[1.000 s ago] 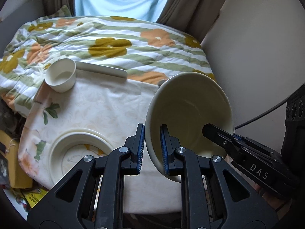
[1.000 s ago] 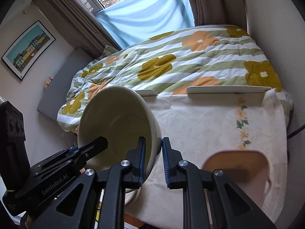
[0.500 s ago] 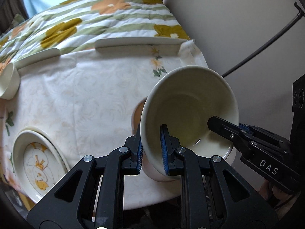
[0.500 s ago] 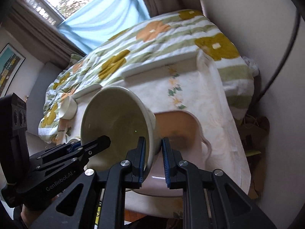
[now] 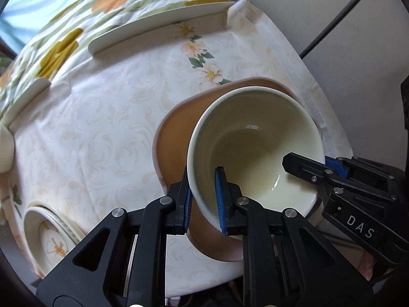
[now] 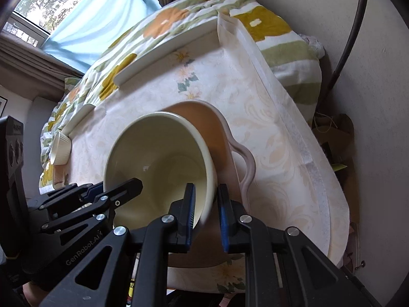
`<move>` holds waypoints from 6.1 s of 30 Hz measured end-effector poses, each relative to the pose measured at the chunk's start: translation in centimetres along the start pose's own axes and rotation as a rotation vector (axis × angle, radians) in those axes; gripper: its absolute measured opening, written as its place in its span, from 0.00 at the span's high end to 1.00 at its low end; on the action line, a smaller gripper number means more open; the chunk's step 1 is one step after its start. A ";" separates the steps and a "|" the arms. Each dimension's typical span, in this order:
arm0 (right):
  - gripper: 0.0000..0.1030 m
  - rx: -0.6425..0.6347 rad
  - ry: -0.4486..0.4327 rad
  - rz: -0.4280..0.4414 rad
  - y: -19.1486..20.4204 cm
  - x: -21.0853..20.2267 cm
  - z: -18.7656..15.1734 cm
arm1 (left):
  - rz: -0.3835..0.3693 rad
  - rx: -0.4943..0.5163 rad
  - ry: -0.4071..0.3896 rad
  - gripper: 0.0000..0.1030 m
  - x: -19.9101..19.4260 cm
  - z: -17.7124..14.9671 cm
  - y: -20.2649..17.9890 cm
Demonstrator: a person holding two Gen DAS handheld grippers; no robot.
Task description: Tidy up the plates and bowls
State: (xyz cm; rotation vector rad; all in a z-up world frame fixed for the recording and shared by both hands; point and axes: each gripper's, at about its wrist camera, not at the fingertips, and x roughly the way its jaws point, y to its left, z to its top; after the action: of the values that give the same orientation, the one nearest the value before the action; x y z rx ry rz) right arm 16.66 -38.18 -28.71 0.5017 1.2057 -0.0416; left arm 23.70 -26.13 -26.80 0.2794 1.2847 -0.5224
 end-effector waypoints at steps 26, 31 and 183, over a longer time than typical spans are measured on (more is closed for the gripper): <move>0.85 0.008 0.022 -0.048 0.1 0.4 -1.1 | 0.056 0.047 -0.002 0.86 1.1 -0.6 -0.2; 0.85 0.011 0.013 -0.038 0.0 -0.2 -1.3 | 0.083 0.046 -0.016 0.85 0.5 -0.6 -0.4; 0.81 -0.138 -0.008 0.080 1.2 -3.1 -2.6 | 0.036 -0.237 -0.106 0.77 -2.1 -2.7 -1.7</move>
State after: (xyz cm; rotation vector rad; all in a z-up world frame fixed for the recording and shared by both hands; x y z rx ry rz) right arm 13.60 -36.81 -26.13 0.4279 1.1705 0.1073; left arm 20.17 -25.79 -25.34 0.0753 1.2225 -0.3451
